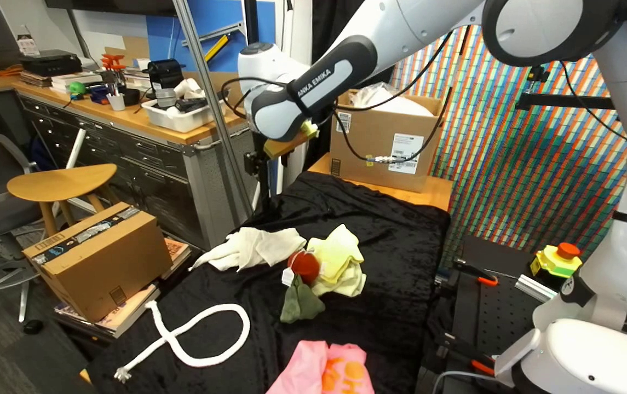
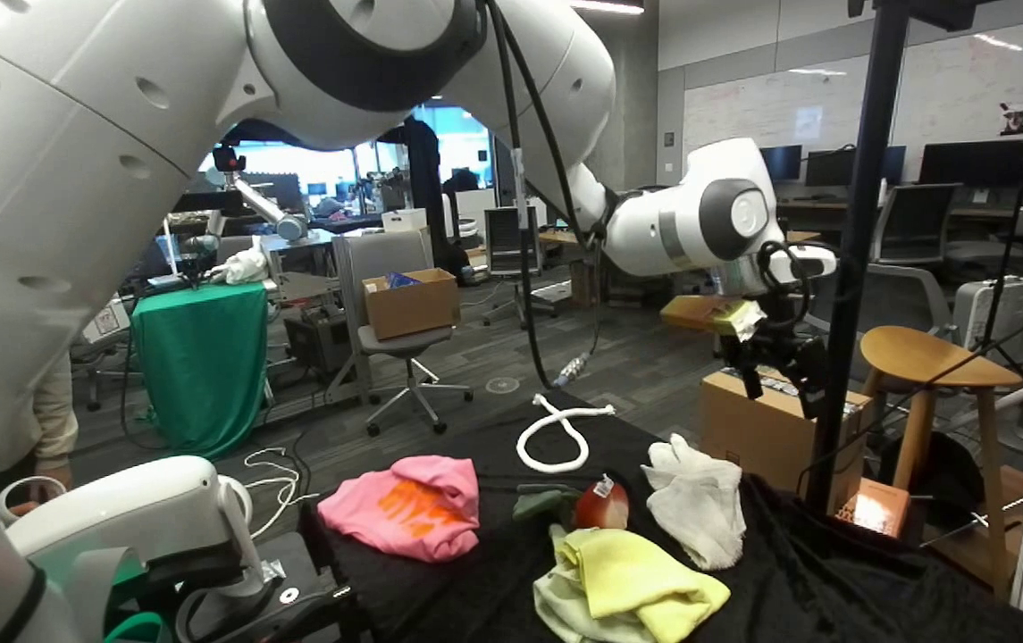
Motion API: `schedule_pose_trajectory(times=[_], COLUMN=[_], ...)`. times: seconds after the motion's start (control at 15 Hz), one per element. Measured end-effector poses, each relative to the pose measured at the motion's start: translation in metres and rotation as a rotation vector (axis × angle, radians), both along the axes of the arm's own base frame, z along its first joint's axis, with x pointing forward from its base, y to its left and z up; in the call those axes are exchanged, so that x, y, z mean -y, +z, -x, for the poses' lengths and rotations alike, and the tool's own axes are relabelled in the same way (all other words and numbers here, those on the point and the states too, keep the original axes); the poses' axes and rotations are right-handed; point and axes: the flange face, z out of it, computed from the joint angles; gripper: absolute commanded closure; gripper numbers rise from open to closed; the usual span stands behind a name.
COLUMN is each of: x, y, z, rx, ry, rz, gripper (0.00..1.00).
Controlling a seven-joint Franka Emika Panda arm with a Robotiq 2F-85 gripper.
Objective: Pile all the objects on the table
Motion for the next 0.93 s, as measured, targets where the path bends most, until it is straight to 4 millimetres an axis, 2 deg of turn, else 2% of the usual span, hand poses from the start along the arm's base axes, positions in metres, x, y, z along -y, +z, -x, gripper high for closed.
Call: schedule_pose_trajectory(times=[0.13, 0.33, 0.67, 0.93], x=[0.011, 0.003, -0.04, -0.063], y=[0.024, 0.038, 0.026, 0.0], z=[0.001, 0.001, 0.006, 0.011], rx=[-0.009, -0.028, -0.089, -0.155], ry=[0.014, 0.064, 0.155, 0.2], rz=[0.001, -0.01, -0.044, -0.059], gripper=[0.0, 0.0, 0.0, 0.0])
